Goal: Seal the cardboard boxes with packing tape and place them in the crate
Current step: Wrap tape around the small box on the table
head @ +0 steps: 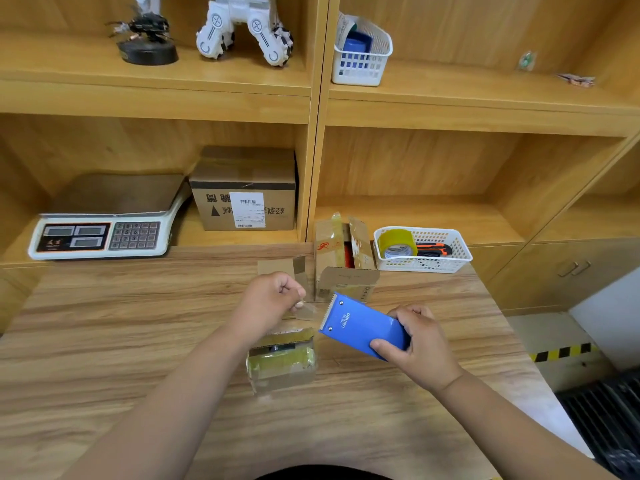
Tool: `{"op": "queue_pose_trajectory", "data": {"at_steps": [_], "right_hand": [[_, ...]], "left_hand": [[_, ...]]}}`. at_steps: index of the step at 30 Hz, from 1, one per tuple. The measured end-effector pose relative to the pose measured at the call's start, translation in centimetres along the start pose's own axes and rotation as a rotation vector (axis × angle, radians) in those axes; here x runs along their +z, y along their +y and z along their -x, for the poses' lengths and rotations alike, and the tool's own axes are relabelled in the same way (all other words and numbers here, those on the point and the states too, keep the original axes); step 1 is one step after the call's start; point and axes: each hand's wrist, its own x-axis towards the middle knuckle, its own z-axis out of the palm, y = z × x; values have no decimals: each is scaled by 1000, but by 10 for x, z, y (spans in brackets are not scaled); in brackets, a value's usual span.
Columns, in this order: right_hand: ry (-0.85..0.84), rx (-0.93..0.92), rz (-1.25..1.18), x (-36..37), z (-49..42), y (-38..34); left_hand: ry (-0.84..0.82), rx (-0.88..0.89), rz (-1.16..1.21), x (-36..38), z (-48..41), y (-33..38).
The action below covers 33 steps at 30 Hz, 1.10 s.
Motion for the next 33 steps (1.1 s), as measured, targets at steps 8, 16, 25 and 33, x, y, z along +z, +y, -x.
{"op": "queue_pose_trajectory", "data": {"at_steps": [8, 16, 25, 33], "right_hand": [[-37, 25, 1, -3, -1, 0], [-70, 35, -7, -3, 5, 2], [-76, 173, 65, 3, 7, 1], [-87, 226, 405, 25, -3, -14]], "left_hand": [[-8, 0, -30, -3, 0, 3], [2, -14, -88, -10, -1, 4], [-22, -1, -121, -10, 3, 5], [115, 129, -564, 14, 21, 13]]}}
